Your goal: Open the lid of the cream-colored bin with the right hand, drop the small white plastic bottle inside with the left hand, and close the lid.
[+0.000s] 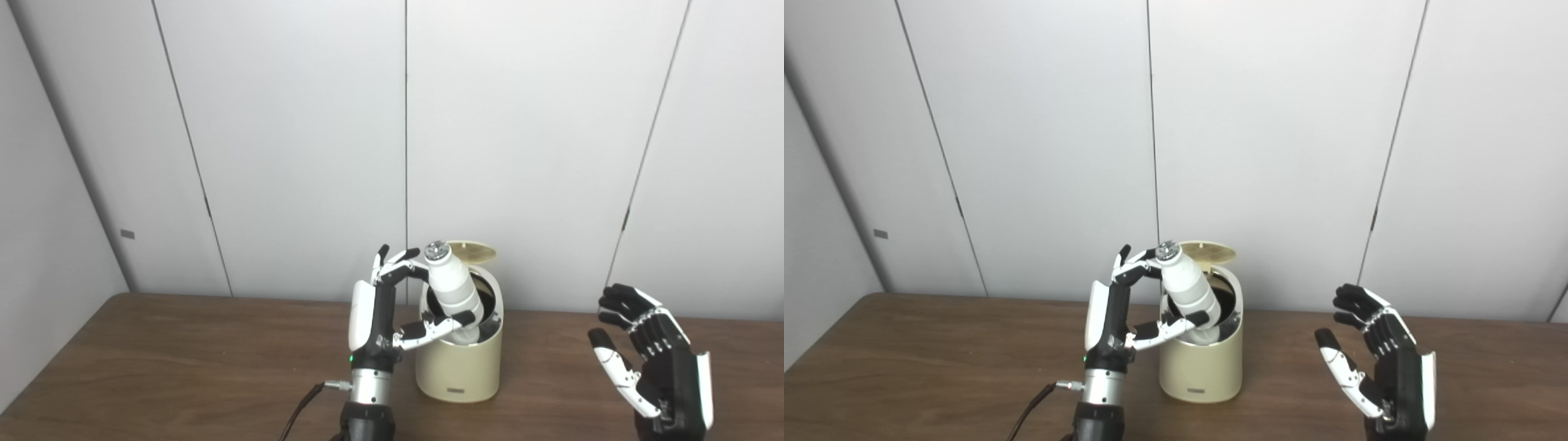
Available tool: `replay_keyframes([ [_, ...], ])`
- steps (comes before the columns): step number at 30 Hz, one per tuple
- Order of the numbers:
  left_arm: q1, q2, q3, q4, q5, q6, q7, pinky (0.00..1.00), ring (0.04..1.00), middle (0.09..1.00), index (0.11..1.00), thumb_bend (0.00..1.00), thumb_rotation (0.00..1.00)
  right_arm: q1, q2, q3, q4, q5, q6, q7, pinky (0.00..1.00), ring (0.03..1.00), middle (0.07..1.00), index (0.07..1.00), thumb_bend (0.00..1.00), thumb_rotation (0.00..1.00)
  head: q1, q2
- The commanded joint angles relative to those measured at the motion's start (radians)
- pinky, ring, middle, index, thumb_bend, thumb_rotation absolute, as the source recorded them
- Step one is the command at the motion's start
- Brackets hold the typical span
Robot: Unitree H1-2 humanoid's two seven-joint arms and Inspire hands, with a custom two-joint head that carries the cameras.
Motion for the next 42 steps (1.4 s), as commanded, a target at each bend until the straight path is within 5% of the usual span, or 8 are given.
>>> replay_keyframes([
  [1,-0.069,0.018,-0.030,0.008,0.030,-0.025,0.054,1.00,0.816,0.497,0.460,0.52,0.00,-0.021,0.006,0.002,-0.038,-0.013,-0.037,-0.005,0.64,0.704,0.719,0.701,0.33,0.27,-0.003,-0.002],
  [11,-0.135,0.074,-0.190,0.139,0.097,-0.025,0.211,1.00,0.806,0.456,0.517,0.52,0.00,-0.009,0.009,0.002,-0.057,-0.008,-0.029,0.000,0.64,0.709,0.722,0.704,0.34,0.29,-0.017,-0.002],
  [26,-0.208,0.106,-0.303,0.263,0.146,-0.025,0.383,1.00,0.782,0.455,0.518,0.52,0.00,-0.004,0.018,0.000,-0.058,-0.018,-0.034,-0.007,0.63,0.695,0.711,0.692,0.34,0.25,-0.022,-0.007],
  [37,-0.218,0.117,-0.305,0.296,0.183,-0.025,0.405,1.00,0.768,0.464,0.510,0.52,0.00,-0.002,0.017,0.000,-0.063,-0.017,-0.031,-0.005,0.63,0.699,0.714,0.694,0.34,0.25,-0.022,-0.006],
  [42,-0.201,0.117,-0.271,0.278,0.167,-0.024,0.310,1.00,0.828,0.540,0.485,0.52,0.04,-0.002,0.013,0.000,-0.062,-0.023,-0.028,-0.003,0.64,0.704,0.719,0.698,0.33,0.26,-0.020,-0.004],
])
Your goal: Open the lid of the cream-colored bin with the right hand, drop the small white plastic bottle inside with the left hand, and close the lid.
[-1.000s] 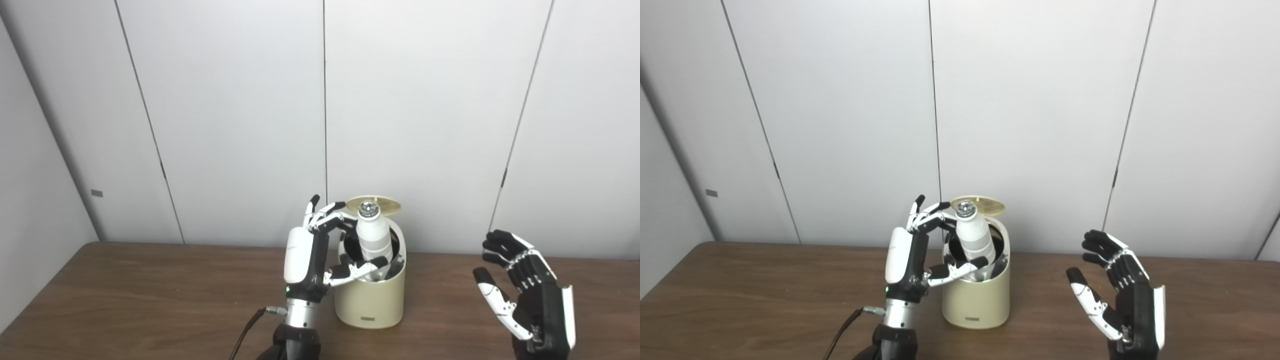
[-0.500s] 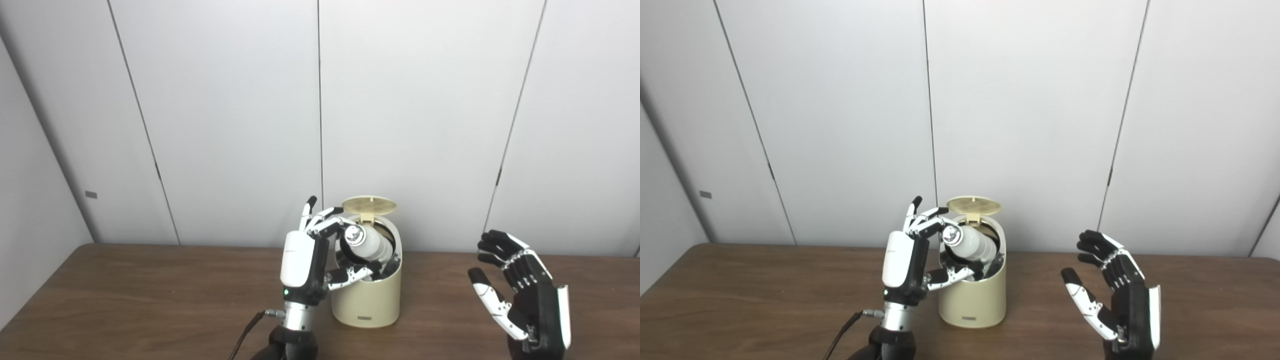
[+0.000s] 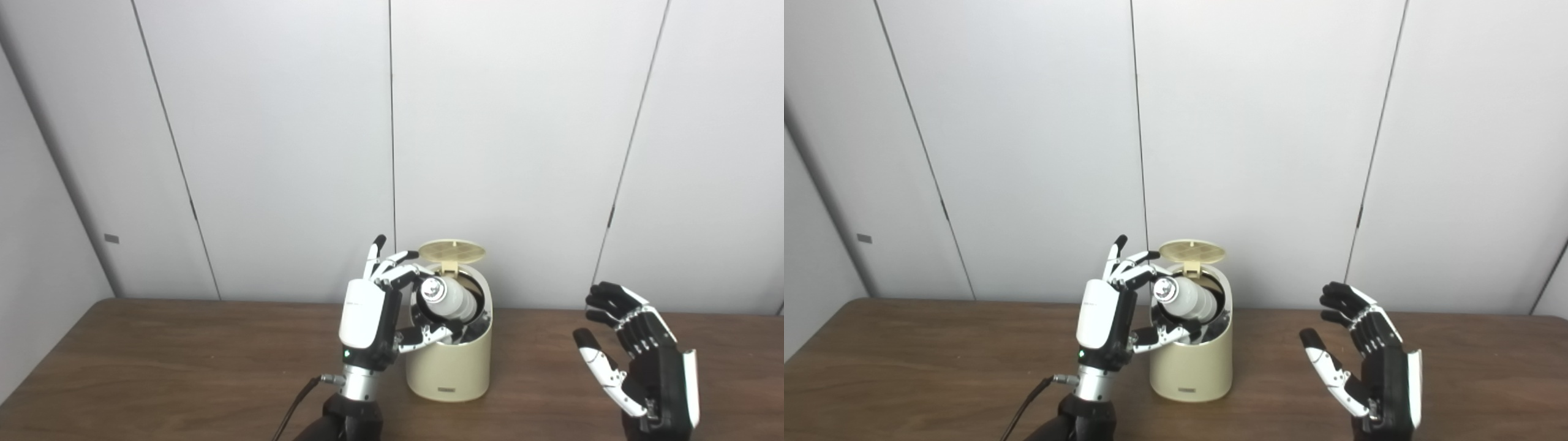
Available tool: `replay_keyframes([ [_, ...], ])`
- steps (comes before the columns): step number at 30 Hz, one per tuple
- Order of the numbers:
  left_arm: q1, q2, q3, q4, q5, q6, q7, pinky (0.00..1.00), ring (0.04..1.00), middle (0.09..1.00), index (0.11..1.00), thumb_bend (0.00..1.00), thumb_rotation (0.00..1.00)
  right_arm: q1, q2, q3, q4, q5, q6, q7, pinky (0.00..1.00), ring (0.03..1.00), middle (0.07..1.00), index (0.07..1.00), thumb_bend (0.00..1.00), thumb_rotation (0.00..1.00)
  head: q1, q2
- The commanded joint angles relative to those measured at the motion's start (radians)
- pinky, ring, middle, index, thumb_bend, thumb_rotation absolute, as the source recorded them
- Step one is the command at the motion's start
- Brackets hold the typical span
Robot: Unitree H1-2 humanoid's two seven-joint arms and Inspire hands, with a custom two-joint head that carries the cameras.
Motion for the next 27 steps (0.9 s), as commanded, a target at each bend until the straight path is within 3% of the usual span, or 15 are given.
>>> replay_keyframes([
  [1,-0.034,0.006,0.023,-0.026,-0.010,-0.016,-0.062,1.00,0.852,0.587,0.526,0.76,0.22,-0.021,-0.005,0.000,-0.032,-0.010,-0.026,0.001,0.64,0.705,0.720,0.698,0.33,0.26,0.001,0.000],
  [3,-0.021,0.005,0.050,-0.046,-0.015,-0.008,-0.130,1.00,0.903,0.655,0.603,0.96,0.55,-0.021,-0.006,0.000,-0.031,-0.013,-0.027,0.001,0.64,0.706,0.721,0.700,0.34,0.27,0.001,0.000],
  [5,-0.007,0.004,0.078,-0.070,-0.014,0.003,-0.185,1.00,0.927,0.682,0.647,1.00,0.66,-0.021,-0.006,-0.001,-0.031,-0.016,-0.028,0.000,0.63,0.701,0.718,0.698,0.34,0.27,0.001,0.000],
  [17,0.056,-0.012,0.192,-0.196,0.007,0.037,-0.348,1.00,0.958,0.751,0.730,1.00,0.69,-0.022,-0.007,0.000,-0.031,-0.018,-0.026,0.001,0.63,0.700,0.717,0.696,0.33,0.26,0.003,0.001],
  [25,0.075,-0.017,0.224,-0.228,0.029,0.039,-0.366,1.00,0.954,0.750,0.733,1.00,0.69,-0.021,-0.006,0.000,-0.036,-0.012,-0.017,0.002,0.63,0.704,0.720,0.700,0.34,0.27,0.004,0.002],
  [27,0.081,-0.026,0.243,-0.231,-0.004,0.006,-0.360,1.00,0.937,0.730,0.709,1.00,0.65,-0.021,-0.006,0.000,-0.035,-0.015,-0.020,0.002,0.63,0.703,0.720,0.700,0.34,0.27,0.004,0.002],
])
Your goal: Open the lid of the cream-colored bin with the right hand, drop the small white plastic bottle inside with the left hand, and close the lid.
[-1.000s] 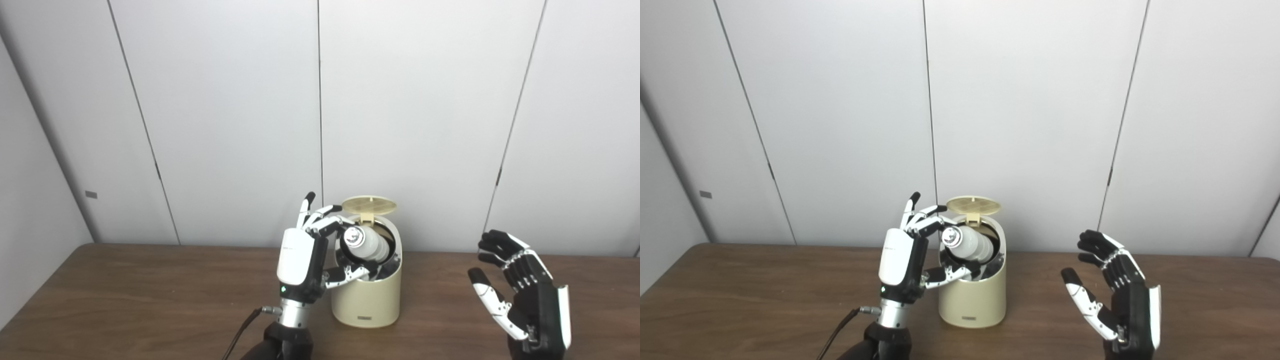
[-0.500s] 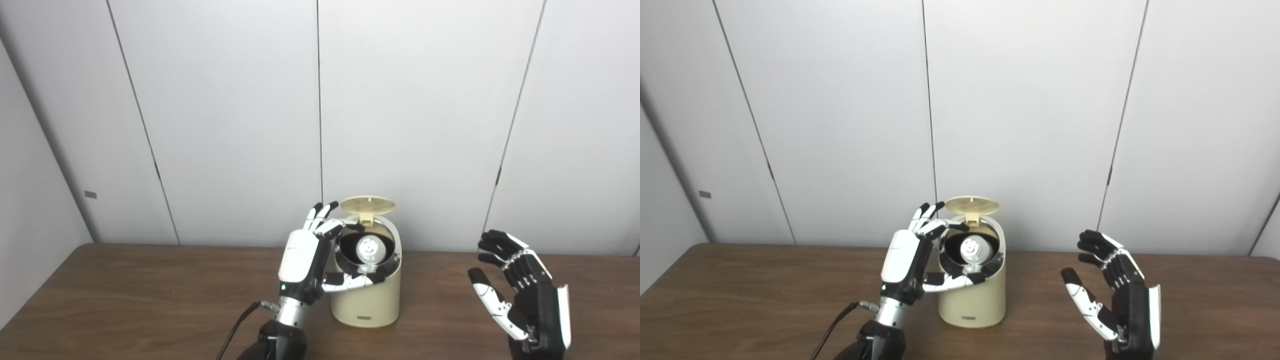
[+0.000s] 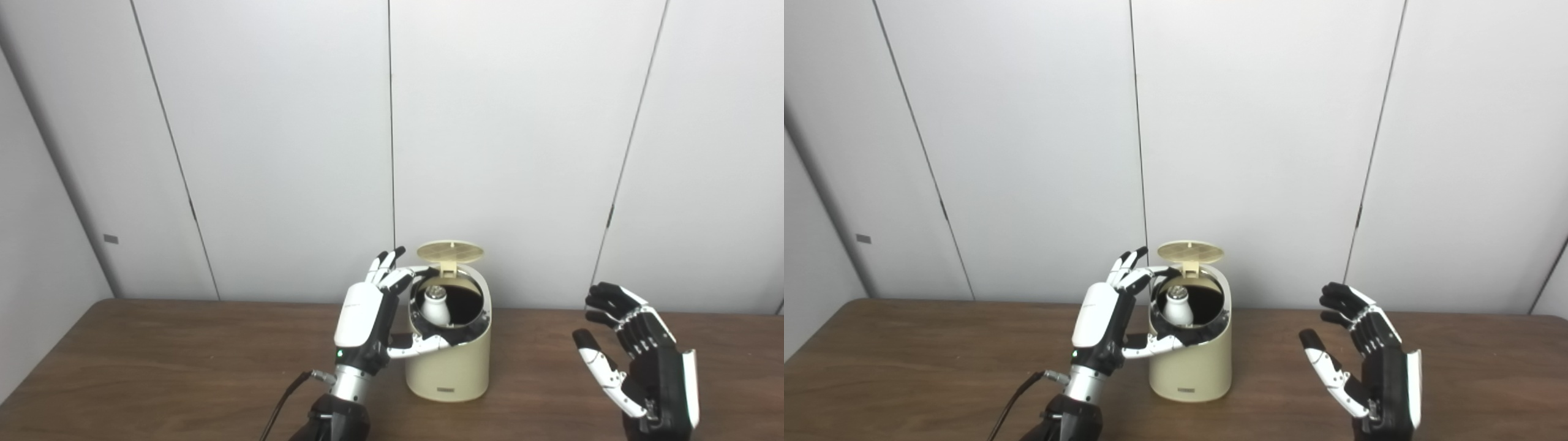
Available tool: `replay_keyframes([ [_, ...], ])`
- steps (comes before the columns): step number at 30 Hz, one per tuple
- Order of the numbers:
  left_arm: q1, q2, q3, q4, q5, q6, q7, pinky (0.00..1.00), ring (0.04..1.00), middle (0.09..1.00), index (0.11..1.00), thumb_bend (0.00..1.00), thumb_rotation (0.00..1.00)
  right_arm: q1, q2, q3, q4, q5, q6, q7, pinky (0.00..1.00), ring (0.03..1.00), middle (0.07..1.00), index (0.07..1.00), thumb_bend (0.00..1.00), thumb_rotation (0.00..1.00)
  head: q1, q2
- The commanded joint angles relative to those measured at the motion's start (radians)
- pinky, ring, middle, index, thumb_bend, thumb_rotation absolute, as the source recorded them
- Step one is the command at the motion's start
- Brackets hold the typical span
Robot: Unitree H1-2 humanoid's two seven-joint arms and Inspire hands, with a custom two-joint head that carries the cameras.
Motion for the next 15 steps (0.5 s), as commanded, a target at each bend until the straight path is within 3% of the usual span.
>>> replay_keyframes([
  [1,-0.030,-0.009,0.014,-0.047,-0.048,-0.049,0.023,1.00,0.930,0.721,0.698,1.00,0.63,-0.023,-0.004,0.001,-0.035,0.000,-0.022,0.002,0.63,0.703,0.720,0.700,0.34,0.27,0.001,-0.001],
  [2,-0.021,-0.014,0.016,-0.069,-0.085,-0.056,0.049,1.00,0.907,0.687,0.659,1.00,0.54,-0.024,-0.005,0.001,-0.036,0.006,-0.022,0.004,0.63,0.702,0.720,0.700,0.34,0.27,-0.002,0.000],
  [3,-0.011,-0.020,0.018,-0.095,-0.115,-0.058,0.073,1.00,0.863,0.617,0.581,0.93,0.29,-0.025,-0.006,0.000,-0.036,0.011,-0.022,0.006,0.63,0.705,0.721,0.700,0.34,0.26,-0.001,0.002],
  [4,0.004,-0.028,0.025,-0.130,-0.149,-0.058,0.091,1.00,0.833,0.562,0.522,0.73,0.15,-0.026,-0.008,-0.001,-0.035,0.016,-0.022,0.007,0.63,0.706,0.722,0.700,0.33,0.26,0.000,0.003],
  [5,0.024,-0.037,0.040,-0.178,-0.189,-0.058,0.089,1.00,0.787,0.515,0.499,0.61,0.06,-0.027,-0.011,-0.002,-0.031,0.021,-0.023,0.008,0.64,0.709,0.722,0.702,0.34,0.25,0.002,0.003],
  [7,0.065,-0.046,0.064,-0.277,-0.274,-0.058,0.051,1.00,0.752,0.517,0.469,0.54,0.02,-0.032,-0.017,-0.004,-0.024,0.023,-0.026,0.010,0.65,0.713,0.723,0.705,0.33,0.25,0.003,0.001],
  [10,0.125,-0.055,0.106,-0.404,-0.364,-0.058,-0.025,1.00,0.744,0.517,0.459,0.52,0.00,-0.040,-0.024,-0.003,-0.018,0.016,-0.030,0.010,0.64,0.710,0.720,0.706,0.33,0.25,0.001,0.000],
  [13,0.176,-0.055,0.143,-0.500,-0.439,-0.057,-0.106,1.00,0.757,0.523,0.463,0.52,0.00,-0.054,-0.042,0.003,-0.011,-0.023,-0.036,0.009,0.65,0.712,0.722,0.708,0.34,0.31,-0.002,0.001],
  [14,0.196,-0.053,0.156,-0.531,-0.449,-0.054,-0.129,1.00,0.762,0.510,0.473,0.52,0.00,-0.065,-0.061,0.009,-0.016,-0.079,-0.031,0.009,0.65,0.714,0.724,0.710,0.34,0.34,-0.002,-0.001],
  [15,0.212,-0.050,0.170,-0.552,-0.439,-0.052,-0.146,0.94,0.745,0.502,0.481,0.52,0.00,-0.075,-0.079,0.016,-0.022,-0.132,-0.025,0.011,0.63,0.715,0.734,0.721,0.33,0.42,-0.002,-0.004],
])
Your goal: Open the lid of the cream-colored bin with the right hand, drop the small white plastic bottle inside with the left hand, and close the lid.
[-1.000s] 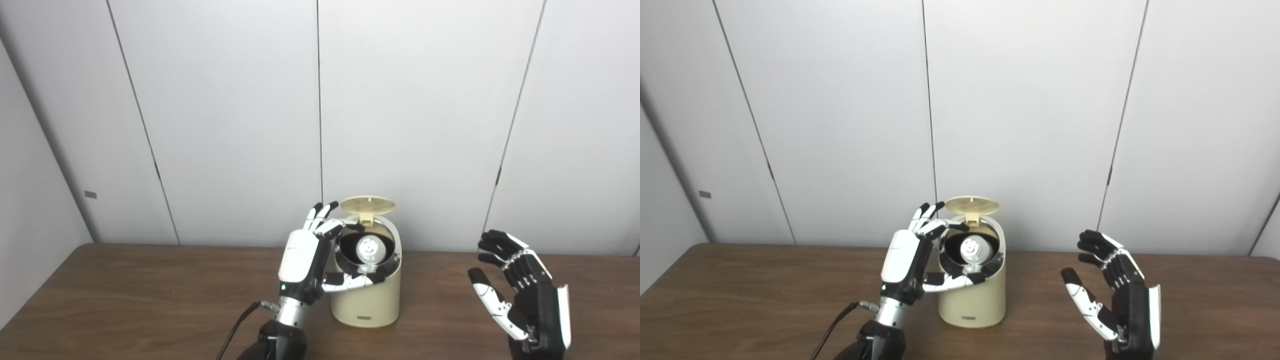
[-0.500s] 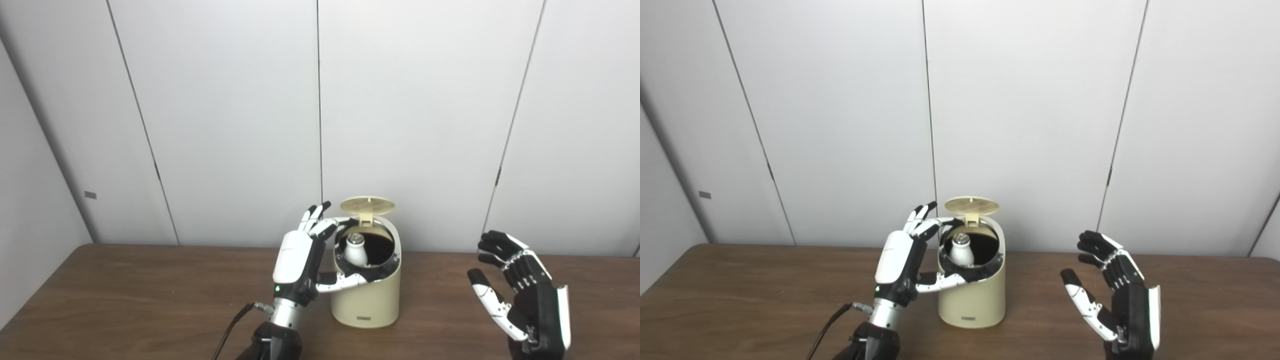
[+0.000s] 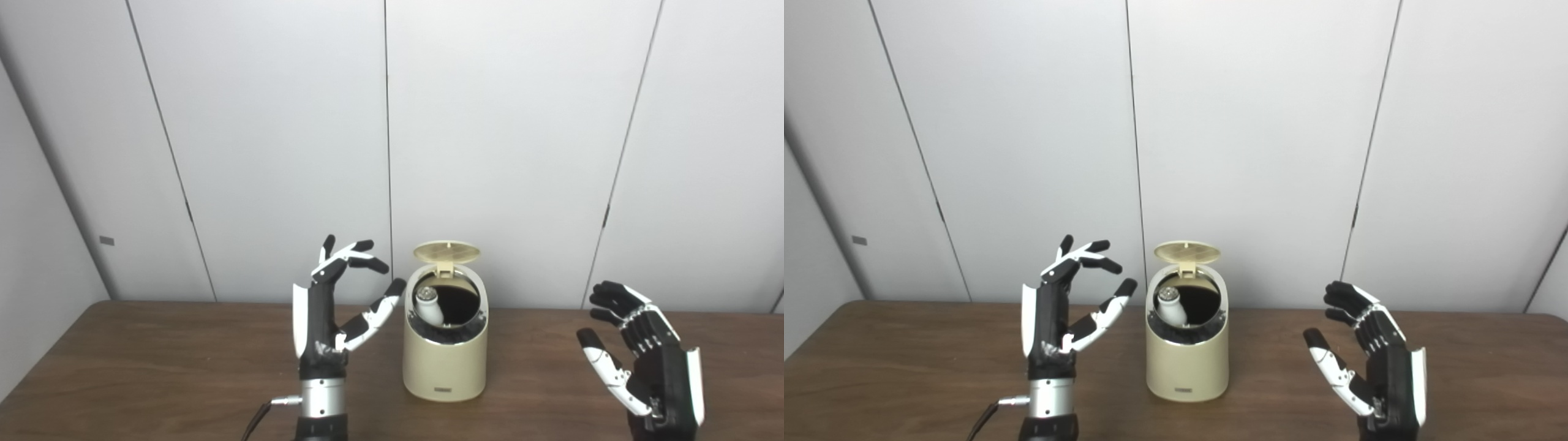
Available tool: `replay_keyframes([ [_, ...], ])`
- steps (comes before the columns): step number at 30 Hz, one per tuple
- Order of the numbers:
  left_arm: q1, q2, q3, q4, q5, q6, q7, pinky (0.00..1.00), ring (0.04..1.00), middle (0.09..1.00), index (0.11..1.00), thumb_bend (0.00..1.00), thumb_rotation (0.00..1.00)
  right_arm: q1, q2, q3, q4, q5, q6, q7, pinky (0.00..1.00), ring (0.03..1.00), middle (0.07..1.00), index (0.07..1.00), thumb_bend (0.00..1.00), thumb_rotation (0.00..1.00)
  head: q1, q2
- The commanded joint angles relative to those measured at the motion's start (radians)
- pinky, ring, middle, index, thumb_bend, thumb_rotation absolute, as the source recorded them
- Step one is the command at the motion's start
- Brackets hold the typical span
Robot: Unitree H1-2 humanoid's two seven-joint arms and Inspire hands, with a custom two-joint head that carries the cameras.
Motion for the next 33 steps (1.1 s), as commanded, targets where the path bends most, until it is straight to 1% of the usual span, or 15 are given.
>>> replay_keyframes([
  [1,0.000,0.017,0.025,-0.068,0.012,-0.017,-0.045,0.90,0.740,0.567,0.485,0.51,0.03,-0.071,-0.047,0.019,-0.046,-0.114,-0.009,0.014,0.63,0.720,0.741,0.727,0.33,0.46,0.001,-0.004],
  [3,0.021,0.044,0.027,-0.084,0.001,-0.021,-0.082,0.76,0.726,0.630,0.494,0.50,0.07,-0.093,-0.087,0.042,-0.071,-0.202,0.022,0.038,0.66,0.771,0.780,0.768,0.42,0.61,0.002,-0.007],
  [4,0.029,0.058,0.022,-0.090,-0.031,-0.022,-0.108,0.71,0.717,0.643,0.497,0.49,0.08,-0.102,-0.104,0.053,-0.084,-0.219,0.045,0.056,0.68,0.789,0.796,0.785,0.45,0.65,0.000,-0.009],
  [6,0.046,0.084,0.019,-0.093,-0.089,-0.023,-0.168,0.63,0.695,0.680,0.499,0.49,0.09,-0.121,-0.133,0.077,-0.130,-0.240,0.119,0.110,0.76,0.848,0.848,0.829,0.57,0.74,-0.001,-0.009],
  [7,0.057,0.096,0.020,-0.092,-0.113,-0.023,-0.201,0.62,0.695,0.697,0.598,0.46,0.36,-0.133,-0.143,0.089,-0.159,-0.248,0.164,0.142,0.78,0.860,0.870,0.847,0.62,0.78,-0.002,-0.009],
  [8,0.068,0.105,0.024,-0.091,-0.131,-0.023,-0.231,0.62,0.703,0.716,0.660,0.47,0.53,-0.146,-0.150,0.100,-0.194,-0.261,0.220,0.175,0.80,0.870,0.889,0.856,0.67,0.81,-0.003,-0.008],
  [9,0.077,0.109,0.029,-0.091,-0.147,-0.023,-0.257,0.62,0.715,0.734,0.707,0.50,0.68,-0.160,-0.156,0.110,-0.223,-0.272,0.269,0.206,0.79,0.863,0.905,0.860,0.72,0.84,-0.003,-0.010],
  [11,0.096,0.111,0.044,-0.092,-0.185,-0.022,-0.301,0.64,0.731,0.753,0.743,0.52,0.77,-0.205,-0.175,0.138,-0.280,-0.331,0.366,0.278,0.73,0.864,0.922,0.868,0.77,0.88,-0.004,-0.011],
  [13,0.108,0.105,0.064,-0.090,-0.204,-0.022,-0.330,0.65,0.749,0.768,0.764,0.54,0.79,-0.247,-0.194,0.166,-0.318,-0.395,0.441,0.341,0.74,0.913,0.944,0.875,0.81,0.93,-0.005,-0.013],
  [14,0.112,0.102,0.073,-0.088,-0.203,-0.022,-0.339,0.66,0.756,0.774,0.769,0.54,0.80,-0.272,-0.205,0.183,-0.330,-0.431,0.470,0.372,0.80,0.948,0.961,0.886,0.83,0.97,-0.008,-0.015],
  [15,0.115,0.098,0.081,-0.087,-0.201,-0.022,-0.347,0.67,0.760,0.777,0.772,0.54,0.81,-0.288,-0.212,0.195,-0.336,-0.454,0.489,0.392,0.83,0.978,0.978,0.890,0.85,0.99,-0.008,-0.015],
  [18,0.121,0.089,0.101,-0.076,-0.170,-0.022,-0.357,0.67,0.759,0.780,0.778,0.52,0.83,-0.354,-0.216,0.233,-0.330,-0.505,0.532,0.438,0.88,0.998,0.997,0.882,0.87,0.99,-0.016,-0.029],
  [22,0.128,0.074,0.119,-0.060,-0.146,-0.022,-0.362,0.67,0.752,0.775,0.765,0.46,0.81,-0.438,-0.222,0.285,-0.298,-0.569,0.567,0.497,0.93,1.000,1.000,0.860,0.90,0.96,-0.016,-0.031],
  [26,0.124,0.067,0.127,-0.047,-0.129,-0.021,-0.376,0.67,0.756,0.778,0.761,0.45,0.81,-0.501,-0.218,0.324,-0.249,-0.617,0.600,0.537,0.98,1.000,1.000,0.857,0.91,0.97,-0.018,-0.034],
  [33,0.121,0.056,0.147,-0.040,-0.114,-0.021,-0.382,0.67,0.761,0.768,0.746,0.45,0.85,-0.573,-0.199,0.363,-0.141,-0.624,0.623,0.553,0.94,1.000,1.000,0.828,0.96,0.97,-0.022,-0.037],
])
